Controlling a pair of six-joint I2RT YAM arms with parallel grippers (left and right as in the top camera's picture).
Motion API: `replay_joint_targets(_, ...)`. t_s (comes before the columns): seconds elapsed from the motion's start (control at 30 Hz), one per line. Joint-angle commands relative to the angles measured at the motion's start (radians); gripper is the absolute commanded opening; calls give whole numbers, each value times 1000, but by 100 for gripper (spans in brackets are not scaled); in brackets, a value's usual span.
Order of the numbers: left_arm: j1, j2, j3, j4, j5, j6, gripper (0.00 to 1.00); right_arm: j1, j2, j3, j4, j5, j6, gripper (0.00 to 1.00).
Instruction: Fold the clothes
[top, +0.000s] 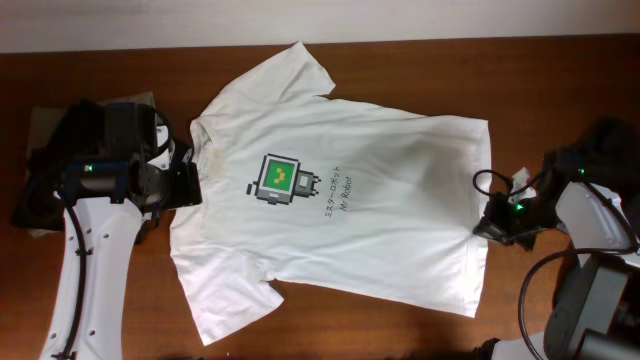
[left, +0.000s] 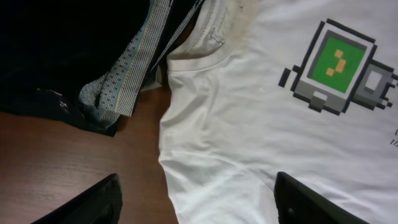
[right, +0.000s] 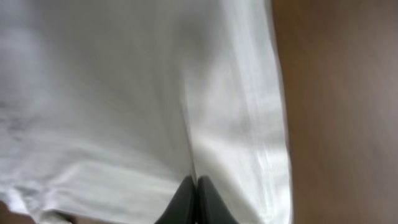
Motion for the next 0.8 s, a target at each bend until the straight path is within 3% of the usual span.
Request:
replay_joint_targets(0.0, 4, -16, 3, 5, 3, 13, 81, 7, -17, 11, -91, 282, 151, 4)
replay_joint_targets(0.03, 4, -16, 3, 5, 3, 13, 81, 7, -17, 10, -92, 305, 151, 7)
replay_joint_targets(0.07, 4, -16, 3, 8, 3, 13, 82, 6, -17, 10, -87, 316, 154, 55)
replay_joint_targets(0.1, 4, -16, 3, 12, 3, 13, 82, 6, -17, 10, -63, 313, 154, 64)
replay_joint_targets(0.23, 4, -15, 3, 23, 4, 13, 85, 6, -16, 11, 214, 101, 97, 60)
replay_joint_targets(0.3, 4, -14, 3, 32, 40, 65, 86, 6, -7, 11, 349, 95, 97, 48)
replay_joint_targets(0.47, 4, -11, 3, 51, 61, 65, 86, 7, 142, 11, 498, 100, 123, 47)
replay_joint_targets(0.57, 4, -11, 3, 58, 61, 65, 86, 7, 196, 11, 527, 43, 122, 40)
replay_joint_targets(0.7, 4, -11, 3, 64, 61, 65, 86, 6, 200, 31, 512, -76, 78, 8)
replay_joint_targets(0.77, 4, -11, 3, 64, 61, 65, 85, 6, 199, 93, 440, -75, 63, 8)
